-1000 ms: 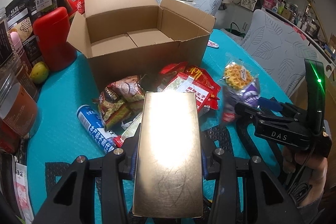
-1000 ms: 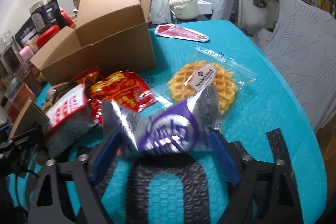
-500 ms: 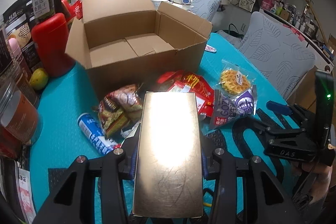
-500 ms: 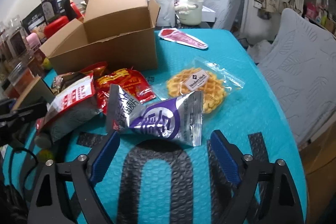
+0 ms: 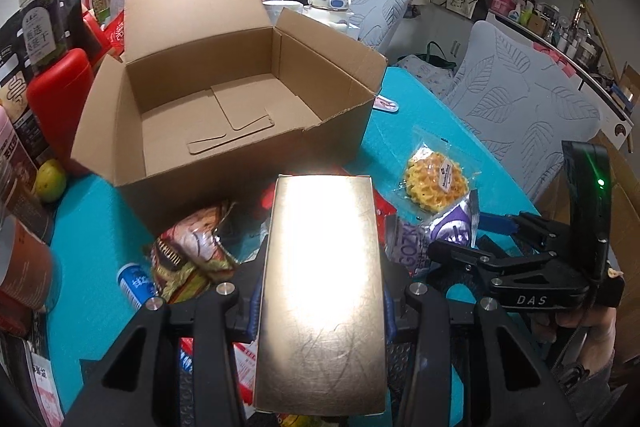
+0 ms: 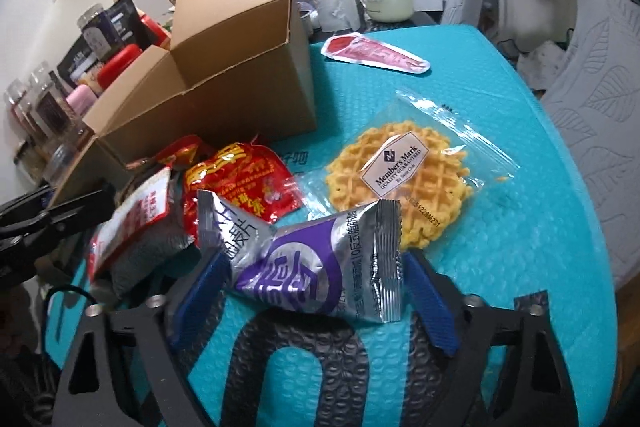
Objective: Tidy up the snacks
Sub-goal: 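Grasp the purple-and-silver snack bag with the right gripper and lift it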
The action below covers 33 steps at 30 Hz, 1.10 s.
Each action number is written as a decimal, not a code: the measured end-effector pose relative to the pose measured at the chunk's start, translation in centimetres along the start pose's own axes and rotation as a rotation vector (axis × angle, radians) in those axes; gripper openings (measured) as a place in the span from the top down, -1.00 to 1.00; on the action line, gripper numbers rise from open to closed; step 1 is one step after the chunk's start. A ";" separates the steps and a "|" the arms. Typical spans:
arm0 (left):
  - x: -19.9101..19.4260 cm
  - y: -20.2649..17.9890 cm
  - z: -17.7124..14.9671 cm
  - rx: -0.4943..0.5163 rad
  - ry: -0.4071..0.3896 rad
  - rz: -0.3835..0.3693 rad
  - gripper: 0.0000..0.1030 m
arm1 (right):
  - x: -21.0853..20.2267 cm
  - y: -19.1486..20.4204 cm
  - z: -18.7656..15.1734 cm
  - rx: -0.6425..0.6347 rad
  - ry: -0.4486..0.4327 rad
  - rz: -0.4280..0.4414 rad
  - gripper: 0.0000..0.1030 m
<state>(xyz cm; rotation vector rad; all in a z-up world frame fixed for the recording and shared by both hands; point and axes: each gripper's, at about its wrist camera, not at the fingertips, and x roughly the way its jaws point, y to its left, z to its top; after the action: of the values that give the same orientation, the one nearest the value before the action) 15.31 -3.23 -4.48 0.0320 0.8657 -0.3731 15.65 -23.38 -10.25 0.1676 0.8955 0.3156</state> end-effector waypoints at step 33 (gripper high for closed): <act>-2.3 1.4 -3.7 -0.008 0.017 0.020 0.16 | -1.4 4.0 -4.7 -0.022 0.038 -0.076 -0.47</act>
<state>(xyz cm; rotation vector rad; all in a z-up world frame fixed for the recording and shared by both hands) 11.70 -0.57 -5.27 0.0359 0.8827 -0.3507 10.34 -20.02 -11.04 0.1074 0.9331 0.2583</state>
